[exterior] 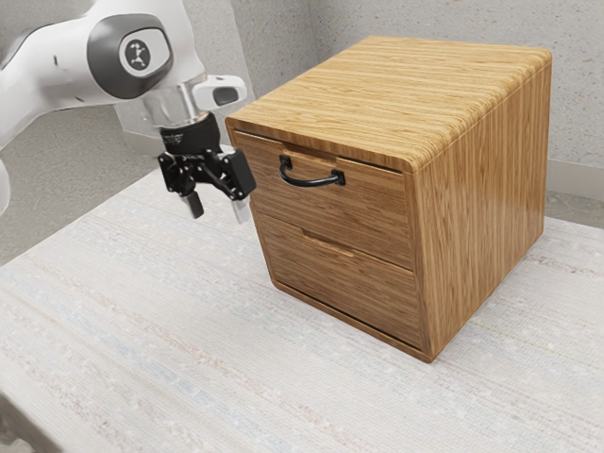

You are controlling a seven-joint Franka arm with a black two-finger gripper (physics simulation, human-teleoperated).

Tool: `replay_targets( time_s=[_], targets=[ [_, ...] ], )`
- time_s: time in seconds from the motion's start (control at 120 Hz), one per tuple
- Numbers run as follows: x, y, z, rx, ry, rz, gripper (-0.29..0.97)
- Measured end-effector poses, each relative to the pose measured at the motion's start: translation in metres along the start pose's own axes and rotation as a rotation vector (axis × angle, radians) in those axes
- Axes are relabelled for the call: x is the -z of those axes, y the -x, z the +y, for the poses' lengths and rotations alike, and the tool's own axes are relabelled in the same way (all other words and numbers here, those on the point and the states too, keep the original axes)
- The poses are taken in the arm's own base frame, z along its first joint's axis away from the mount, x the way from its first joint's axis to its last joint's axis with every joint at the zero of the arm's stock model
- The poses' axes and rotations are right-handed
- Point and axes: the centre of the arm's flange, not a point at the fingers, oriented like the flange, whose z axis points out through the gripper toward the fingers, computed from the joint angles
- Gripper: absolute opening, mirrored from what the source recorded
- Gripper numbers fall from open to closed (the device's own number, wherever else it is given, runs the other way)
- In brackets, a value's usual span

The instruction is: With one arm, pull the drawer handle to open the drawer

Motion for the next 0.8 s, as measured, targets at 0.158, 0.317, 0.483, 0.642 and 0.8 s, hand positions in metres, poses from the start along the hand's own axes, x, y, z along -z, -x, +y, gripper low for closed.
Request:
replay_targets(
  time_s=[0.158,0.317,0.483,0.642,0.8],
  targets=[
    [0.0,0.0,0.001,-0.017,-0.001,0.0,0.68],
    [0.045,0.023,0.004,-0.035,-0.004,0.081,0.68],
    [0.128,0.082,0.037,-0.271,-0.022,0.257,0.68],
    [0.128,0.086,0.088,-0.702,-0.058,0.272,0.68],
    [0.123,0.085,0.126,-1.041,-0.12,0.268,0.68]
  ],
)
